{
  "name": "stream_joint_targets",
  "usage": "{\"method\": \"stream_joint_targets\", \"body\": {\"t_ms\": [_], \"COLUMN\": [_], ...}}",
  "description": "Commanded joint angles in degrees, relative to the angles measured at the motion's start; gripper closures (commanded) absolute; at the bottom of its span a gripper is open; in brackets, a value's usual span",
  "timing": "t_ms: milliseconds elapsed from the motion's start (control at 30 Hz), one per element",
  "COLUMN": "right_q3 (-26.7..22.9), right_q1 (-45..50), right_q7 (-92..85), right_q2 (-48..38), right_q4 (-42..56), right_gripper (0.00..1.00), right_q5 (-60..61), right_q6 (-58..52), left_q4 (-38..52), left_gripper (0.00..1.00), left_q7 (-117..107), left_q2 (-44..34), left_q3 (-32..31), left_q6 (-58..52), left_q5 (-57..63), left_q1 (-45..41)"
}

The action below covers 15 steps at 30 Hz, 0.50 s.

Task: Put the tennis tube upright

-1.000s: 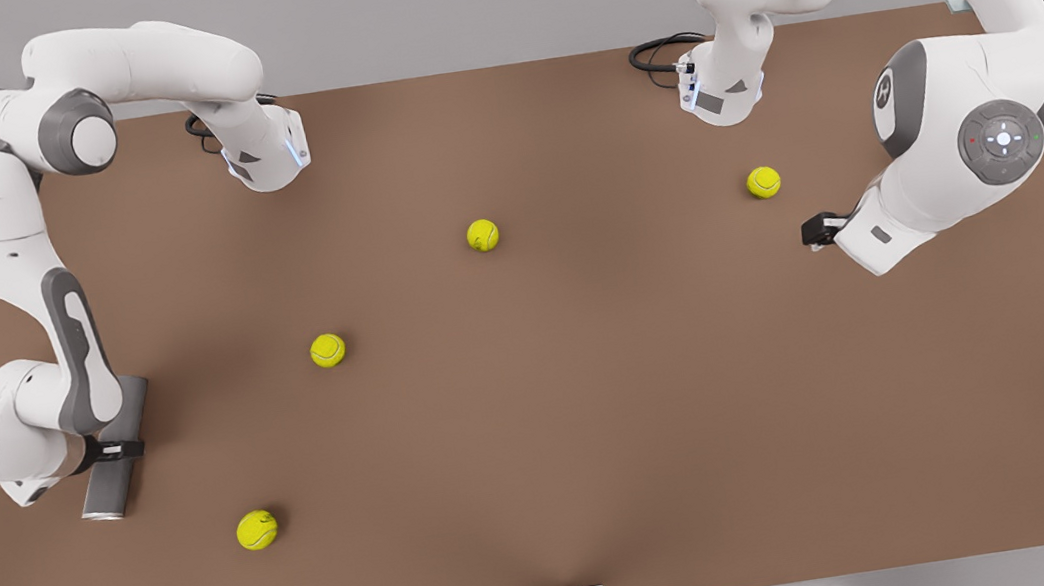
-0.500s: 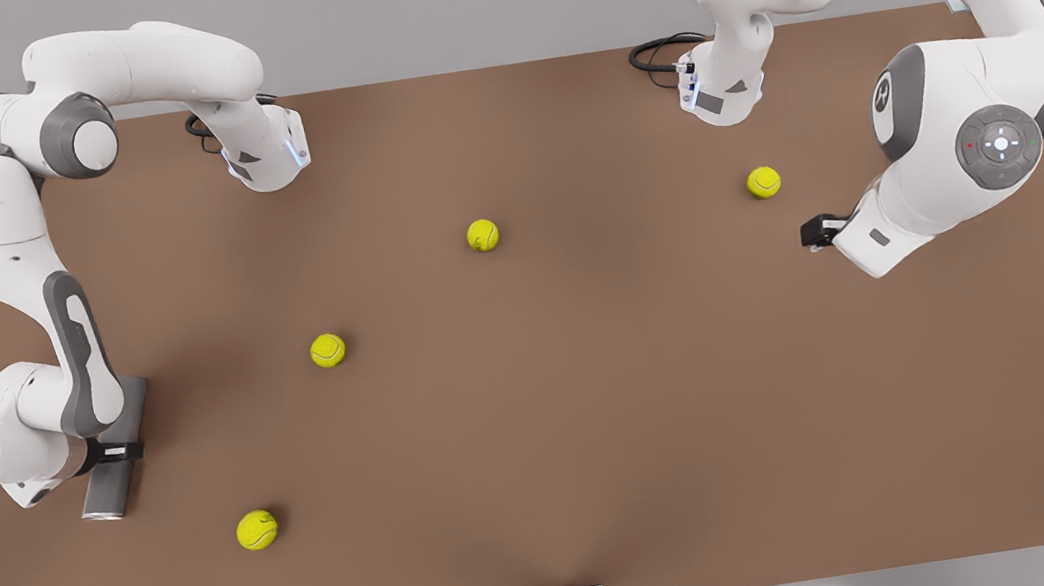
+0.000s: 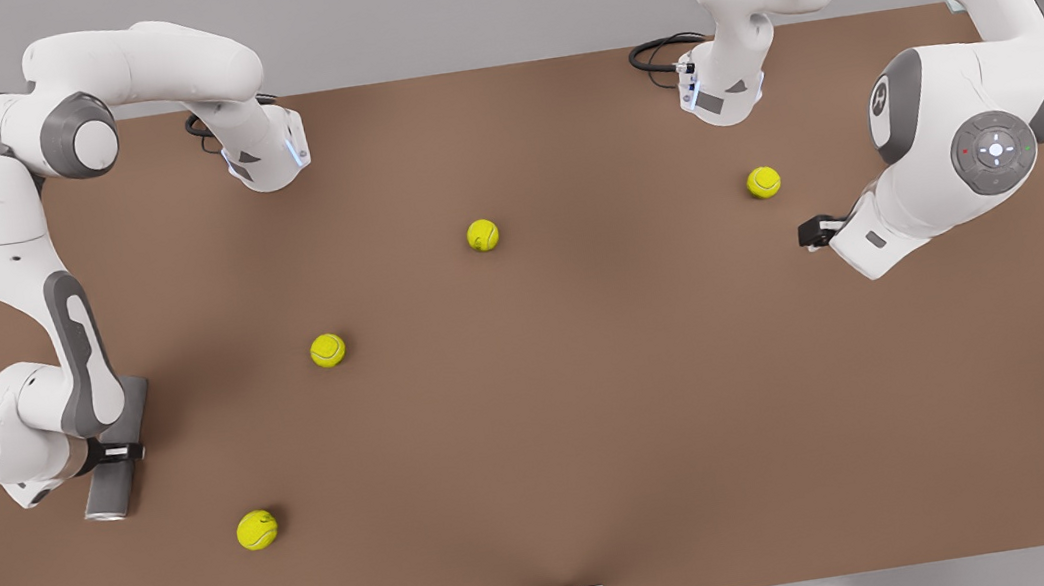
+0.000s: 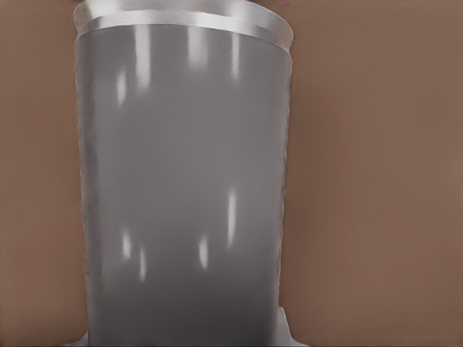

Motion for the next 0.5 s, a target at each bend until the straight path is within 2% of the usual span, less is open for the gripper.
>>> {"method": "stream_joint_targets", "body": {"t_ms": [0,167,233,367,433,467], "right_q3": [-0.05,0.83,4.0,7.86,7.95,9.97], "right_q1": [0.06,1.81,3.04,8.14,12.62,13.94], "right_q7": [0.17,0.26,0.88,0.79,0.35,0.79], "right_q2": [-0.11,-2.39,-3.27,-4.59,-5.73,-6.35], "right_q4": [-0.05,1.44,3.82,5.66,7.07,7.07], "right_gripper": [0.34,0.31,0.3,0.29,0.28,0.28], "right_q5": [-0.23,-0.14,-0.05,-0.14,-0.23,-0.23], "right_q6": [-0.02,-3.09,-5.65,-8.63,-10.47,-12.06], "left_q4": [0.0,0.0,0.0,0.0,0.0,0.0], "left_gripper": [0.0,0.0,0.0,0.0,0.0,0.0], "left_q7": [0.0,0.0,0.0,-0.09,0.0,-0.09], "left_q2": [0.0,0.0,0.0,0.0,0.0,0.0], "left_q3": [0.0,0.0,0.0,0.0,0.0,0.0], "left_q6": [0.01,0.01,0.01,-0.08,-0.08,-0.08], "left_q5": [0.03,0.03,0.03,0.03,0.03,0.03], "left_q1": [0.0,0.0,0.0,0.0,0.0,0.0]}}
